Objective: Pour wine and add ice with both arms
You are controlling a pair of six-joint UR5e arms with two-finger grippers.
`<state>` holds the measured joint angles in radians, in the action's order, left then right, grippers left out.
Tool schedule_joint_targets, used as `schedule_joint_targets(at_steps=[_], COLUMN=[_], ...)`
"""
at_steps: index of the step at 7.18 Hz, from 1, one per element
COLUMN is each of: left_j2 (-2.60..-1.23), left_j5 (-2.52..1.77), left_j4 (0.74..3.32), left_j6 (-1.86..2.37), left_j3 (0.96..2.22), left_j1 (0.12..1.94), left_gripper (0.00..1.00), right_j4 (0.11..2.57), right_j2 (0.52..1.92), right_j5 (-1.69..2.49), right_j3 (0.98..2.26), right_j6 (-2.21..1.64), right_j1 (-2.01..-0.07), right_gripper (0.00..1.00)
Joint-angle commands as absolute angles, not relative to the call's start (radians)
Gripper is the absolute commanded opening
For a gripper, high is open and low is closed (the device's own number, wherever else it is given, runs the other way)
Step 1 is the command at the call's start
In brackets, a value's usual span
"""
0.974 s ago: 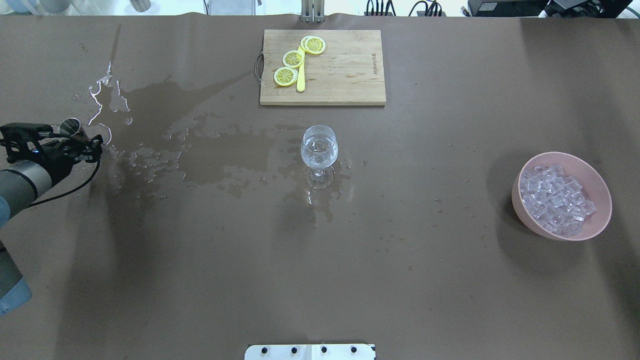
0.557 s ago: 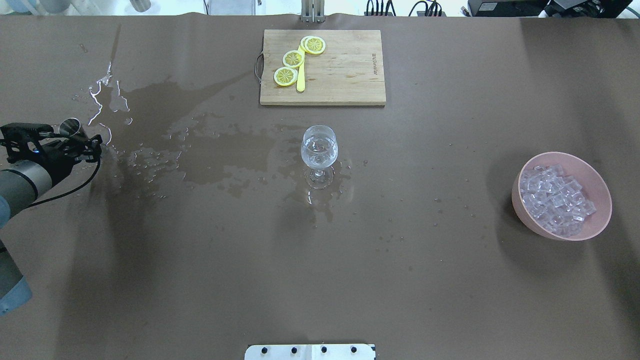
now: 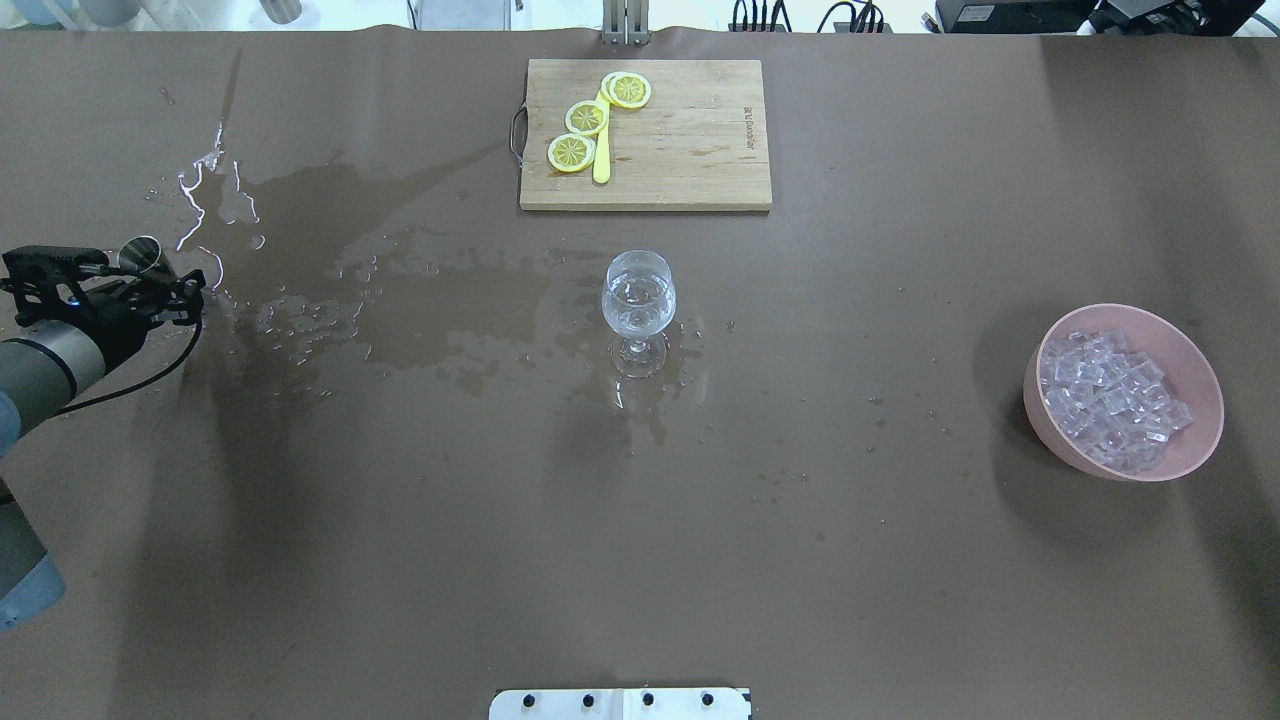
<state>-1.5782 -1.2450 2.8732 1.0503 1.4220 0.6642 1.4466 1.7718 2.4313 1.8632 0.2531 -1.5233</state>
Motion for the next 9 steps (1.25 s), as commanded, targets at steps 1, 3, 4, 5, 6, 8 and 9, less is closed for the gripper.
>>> schedule_joint_targets(at_steps=[1,3,4,5,6,8,9], left_j2=[-1.578,-1.578,-1.582,-1.591,-1.595,-1.621,-1.621], left_j5=[-1.246,-1.249,-1.249,-1.261,-1.269,-1.263,-1.258], left_j4=[2.884,2.928,2.93,2.966,2.983,2.988,2.991], left_j6=[1.051,1.051,1.051,1.051,1.051,1.061,1.058], left_j3=[1.422,1.424,1.436,1.431,1.433,1.436,1.436], left_j1=[0.664,0.664,0.664,0.664,0.664,0.664,0.666], left_gripper=[0.16,0.0,0.0,0.0,0.0,0.0,0.0], right_j4=[1.447,1.447,1.447,1.447,1.447,1.447,1.447], right_j2=[1.772,1.773,1.773,1.773,1.773,1.773,1.773], right_j5=[2.431,2.431,2.431,2.431,2.431,2.431,2.431], right_j3=[1.864,1.867,1.867,1.865,1.865,1.865,1.865], right_j6=[0.253,0.255,0.255,0.256,0.256,0.256,0.256], right_j1=[-1.523,-1.523,-1.523,-1.523,-1.523,-1.523,-1.523], right_gripper=[1.0,1.0,1.0,1.0,1.0,1.0,1.0])
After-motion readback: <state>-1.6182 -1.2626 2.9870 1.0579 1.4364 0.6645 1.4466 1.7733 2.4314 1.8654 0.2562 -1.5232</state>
